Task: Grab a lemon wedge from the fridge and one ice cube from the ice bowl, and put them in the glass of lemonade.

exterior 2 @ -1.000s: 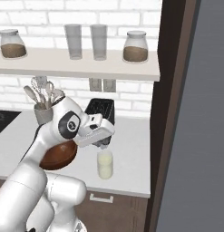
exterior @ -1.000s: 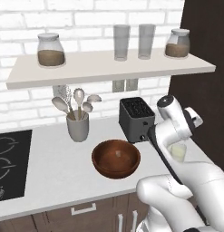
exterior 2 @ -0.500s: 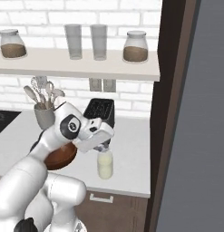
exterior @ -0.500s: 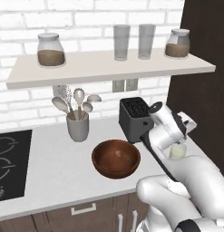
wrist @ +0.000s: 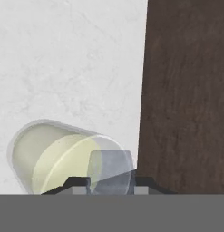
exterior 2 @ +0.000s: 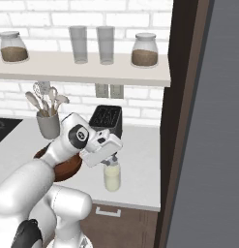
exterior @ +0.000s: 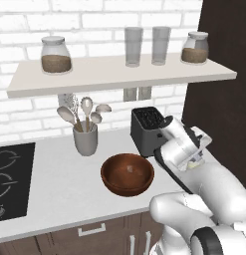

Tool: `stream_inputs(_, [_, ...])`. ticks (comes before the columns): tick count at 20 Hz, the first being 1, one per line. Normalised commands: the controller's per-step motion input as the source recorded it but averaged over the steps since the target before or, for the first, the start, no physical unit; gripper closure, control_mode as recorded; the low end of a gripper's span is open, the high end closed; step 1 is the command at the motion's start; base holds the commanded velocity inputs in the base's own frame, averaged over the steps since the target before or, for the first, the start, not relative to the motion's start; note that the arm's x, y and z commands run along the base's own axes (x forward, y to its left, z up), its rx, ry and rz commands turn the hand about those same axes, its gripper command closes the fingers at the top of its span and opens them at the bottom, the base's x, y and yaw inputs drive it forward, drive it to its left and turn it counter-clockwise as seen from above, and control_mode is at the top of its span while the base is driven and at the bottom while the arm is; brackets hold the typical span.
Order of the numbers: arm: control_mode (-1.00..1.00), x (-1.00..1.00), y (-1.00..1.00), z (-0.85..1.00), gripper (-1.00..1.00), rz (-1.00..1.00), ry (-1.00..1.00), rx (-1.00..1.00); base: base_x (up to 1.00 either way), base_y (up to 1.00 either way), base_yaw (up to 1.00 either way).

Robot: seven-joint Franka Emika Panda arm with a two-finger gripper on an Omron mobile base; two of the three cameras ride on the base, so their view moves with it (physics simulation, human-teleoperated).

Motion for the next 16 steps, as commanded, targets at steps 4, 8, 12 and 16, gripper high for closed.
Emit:
stream_inputs(4, [-1.00, 0.23, 0.00, -0.28, 1.00, 0.00, 0.04, -0.03, 0.00, 0.00, 0.00])
stream_inputs(8, [-1.00, 0.27, -0.06, -0.25, 1.00, 0.00, 0.03, -0.02, 0.00, 0.00, 0.00])
stream_inputs(12, [-1.00, 0.04, -0.01, -0.24, 1.00, 0.00, 0.02, -0.03, 0.00, 0.00, 0.00])
stream_inputs(16, [-1.00, -0.21, 0.00, -0.10, 1.00, 0.00, 0.00, -0.03, 0.00, 0.00, 0.00])
